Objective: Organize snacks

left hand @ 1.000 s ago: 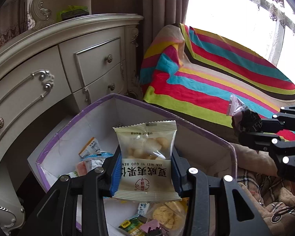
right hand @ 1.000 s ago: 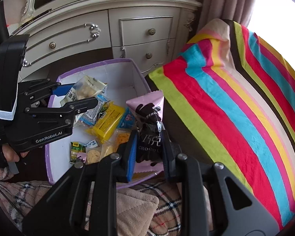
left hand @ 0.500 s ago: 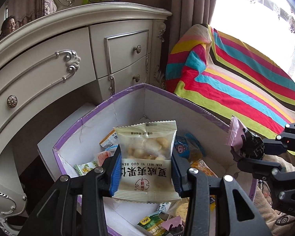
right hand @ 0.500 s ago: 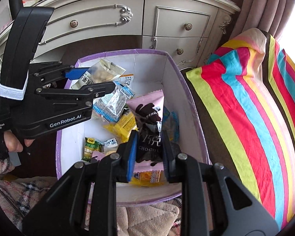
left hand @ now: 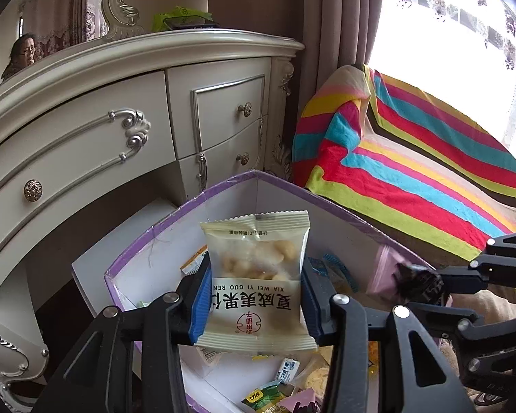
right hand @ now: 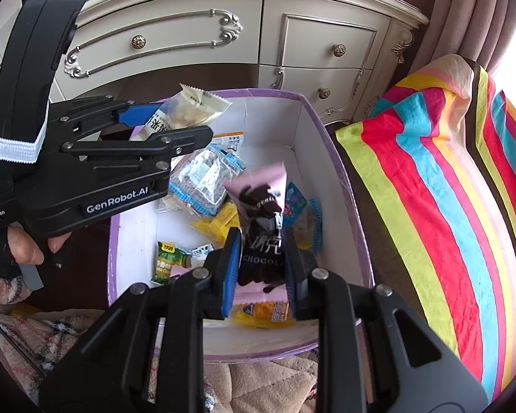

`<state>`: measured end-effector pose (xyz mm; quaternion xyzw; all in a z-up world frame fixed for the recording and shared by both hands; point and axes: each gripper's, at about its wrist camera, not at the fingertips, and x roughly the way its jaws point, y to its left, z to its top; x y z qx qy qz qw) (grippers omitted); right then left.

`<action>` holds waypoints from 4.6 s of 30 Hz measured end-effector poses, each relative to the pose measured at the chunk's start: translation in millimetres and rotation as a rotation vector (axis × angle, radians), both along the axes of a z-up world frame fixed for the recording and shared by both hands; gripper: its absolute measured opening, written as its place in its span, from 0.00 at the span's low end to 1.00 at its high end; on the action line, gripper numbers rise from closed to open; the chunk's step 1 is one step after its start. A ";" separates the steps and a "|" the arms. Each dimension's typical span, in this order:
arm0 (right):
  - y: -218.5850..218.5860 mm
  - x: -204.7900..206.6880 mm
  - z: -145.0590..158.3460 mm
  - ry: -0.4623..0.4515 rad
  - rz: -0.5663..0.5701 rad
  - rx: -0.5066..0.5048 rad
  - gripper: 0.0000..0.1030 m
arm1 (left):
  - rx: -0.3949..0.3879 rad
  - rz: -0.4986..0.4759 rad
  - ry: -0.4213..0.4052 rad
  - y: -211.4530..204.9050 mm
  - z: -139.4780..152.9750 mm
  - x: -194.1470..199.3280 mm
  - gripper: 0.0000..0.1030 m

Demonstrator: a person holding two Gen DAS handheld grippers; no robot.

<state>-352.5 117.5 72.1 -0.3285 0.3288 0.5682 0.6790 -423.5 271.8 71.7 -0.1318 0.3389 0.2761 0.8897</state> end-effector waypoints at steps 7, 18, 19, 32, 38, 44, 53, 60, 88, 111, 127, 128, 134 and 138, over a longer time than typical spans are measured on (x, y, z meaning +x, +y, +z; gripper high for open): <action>-1.4 -1.4 4.3 -0.048 -0.020 -0.004 0.64 | 0.050 0.022 -0.058 -1.1 17.3 -7.0 0.87; -19.9 1.2 57.4 -0.045 -0.101 0.060 0.84 | 0.321 0.179 -0.142 -27.4 92.3 -36.9 1.00; -23.3 1.7 61.5 -0.044 -0.111 0.072 0.85 | 0.308 0.206 -0.131 -26.2 95.7 -38.9 1.00; -20.2 9.5 8.3 0.091 -0.161 -0.073 0.87 | -0.054 0.143 0.121 -4.4 20.6 -16.9 1.00; -17.4 12.6 0.6 0.104 -0.187 -0.096 0.87 | -0.090 0.119 0.157 -5.6 6.0 -9.1 1.00; -19.2 15.3 -1.3 0.112 -0.200 -0.102 0.87 | -0.102 0.117 0.164 -0.4 3.5 -6.5 1.00; -18.1 13.5 -3.5 0.117 -0.189 -0.110 0.87 | -0.112 0.120 0.169 2.1 1.5 -5.4 1.00; -17.1 13.8 -4.5 0.121 -0.190 -0.113 0.87 | -0.114 0.117 0.172 2.5 -0.2 -4.4 1.00; -20.2 12.5 -7.2 0.124 -0.173 -0.125 0.87 | -0.117 0.127 0.171 -4.7 -0.5 -4.7 1.00; -22.7 10.4 -12.1 0.135 -0.138 -0.146 0.87 | -0.122 0.112 0.177 -0.3 -4.9 -1.8 1.00; -24.1 9.3 -16.8 0.148 -0.121 -0.161 0.87 | -0.130 0.102 0.182 1.9 -5.9 -2.0 1.00; -24.6 9.2 -17.2 0.149 -0.120 -0.161 0.87 | -0.131 0.102 0.182 1.6 -5.9 -2.2 1.00; -23.7 9.3 -17.5 0.149 -0.121 -0.162 0.87 | -0.133 0.100 0.183 3.0 -6.5 -1.5 1.00; -24.1 8.8 -18.2 0.150 -0.120 -0.163 0.87 | -0.136 0.101 0.185 1.3 -7.4 -2.2 1.00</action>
